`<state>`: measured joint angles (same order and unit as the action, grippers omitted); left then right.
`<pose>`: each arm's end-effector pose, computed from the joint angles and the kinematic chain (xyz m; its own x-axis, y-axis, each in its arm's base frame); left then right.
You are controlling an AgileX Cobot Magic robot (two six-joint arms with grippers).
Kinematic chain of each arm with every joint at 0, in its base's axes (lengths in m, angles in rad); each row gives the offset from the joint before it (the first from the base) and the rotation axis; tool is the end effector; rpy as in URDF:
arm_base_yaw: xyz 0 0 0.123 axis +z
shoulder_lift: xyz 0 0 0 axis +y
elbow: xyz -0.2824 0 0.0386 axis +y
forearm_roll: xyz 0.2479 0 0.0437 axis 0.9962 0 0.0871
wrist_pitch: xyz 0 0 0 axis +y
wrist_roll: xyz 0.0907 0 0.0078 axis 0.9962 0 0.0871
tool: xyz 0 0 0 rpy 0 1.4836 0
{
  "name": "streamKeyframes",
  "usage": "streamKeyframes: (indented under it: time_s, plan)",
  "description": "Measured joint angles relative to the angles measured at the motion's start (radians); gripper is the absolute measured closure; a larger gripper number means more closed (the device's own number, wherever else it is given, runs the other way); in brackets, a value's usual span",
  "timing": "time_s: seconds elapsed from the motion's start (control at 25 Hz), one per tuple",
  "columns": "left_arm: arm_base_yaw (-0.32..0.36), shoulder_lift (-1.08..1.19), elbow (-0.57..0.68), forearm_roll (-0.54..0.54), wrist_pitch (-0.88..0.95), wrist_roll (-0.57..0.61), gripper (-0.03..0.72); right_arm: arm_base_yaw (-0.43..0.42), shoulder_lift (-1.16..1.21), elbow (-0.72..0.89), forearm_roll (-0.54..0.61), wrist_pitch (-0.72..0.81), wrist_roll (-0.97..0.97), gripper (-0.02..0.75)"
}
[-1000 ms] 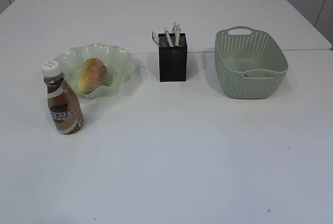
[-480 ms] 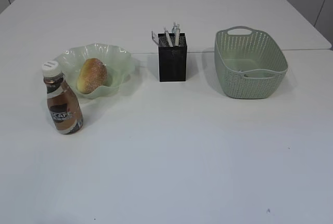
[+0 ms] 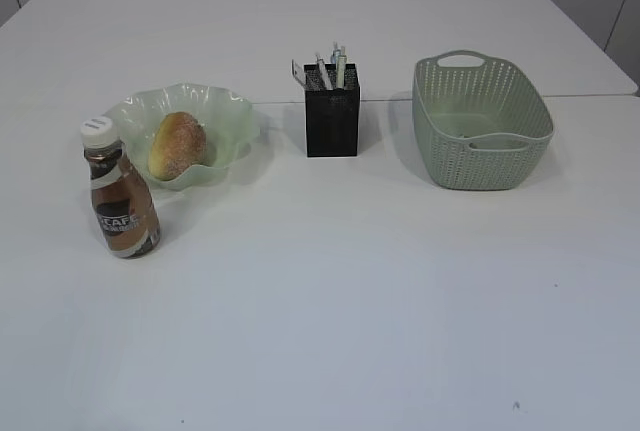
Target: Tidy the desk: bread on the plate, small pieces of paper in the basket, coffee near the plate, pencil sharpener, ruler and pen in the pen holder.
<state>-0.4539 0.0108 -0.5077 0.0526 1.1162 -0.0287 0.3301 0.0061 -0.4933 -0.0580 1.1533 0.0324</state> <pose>-0.0040 0.0067 0.2750 -0.4578 0.2171 -0.8621 0.3988 0.9168 0.0191 -0.0055 -0.0070 0.2682 -0.5195 -0.1687 -0.8376 -0.2771 0.9606 -0.0215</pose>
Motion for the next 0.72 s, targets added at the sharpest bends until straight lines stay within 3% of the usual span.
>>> streamKeyframes:
  time_s: [0.2, 0.36, 0.44, 0.48, 0.52, 0.72]
  plan:
    - [0.016, 0.000, 0.000, 0.000, 0.000, 0.000, 0.287, -0.003, 0.000, 0.000, 0.000, 0.000, 0.000, 0.438]
    - [0.131, 0.000, 0.000, 0.000, 0.000, 0.000, 0.287, -0.086, 0.000, 0.000, 0.000, 0.000, 0.000, 0.439]
    - [0.206, 0.000, 0.000, 0.000, 0.000, 0.000, 0.287, -0.086, 0.000, 0.000, 0.000, 0.000, 0.000, 0.439]
    - [0.233, 0.000, 0.000, 0.000, 0.000, 0.000, 0.287, -0.163, 0.000, 0.000, 0.000, 0.000, 0.000, 0.439]
    - [0.268, 0.000, 0.000, 0.000, 0.000, 0.000, 0.287, -0.181, -0.002, 0.000, 0.000, 0.000, 0.000, 0.439]
    - [0.333, -0.004, 0.000, 0.000, -0.001, 0.000, 0.287, -0.238, -0.021, 0.000, -0.002, -0.001, 0.000, 0.439]
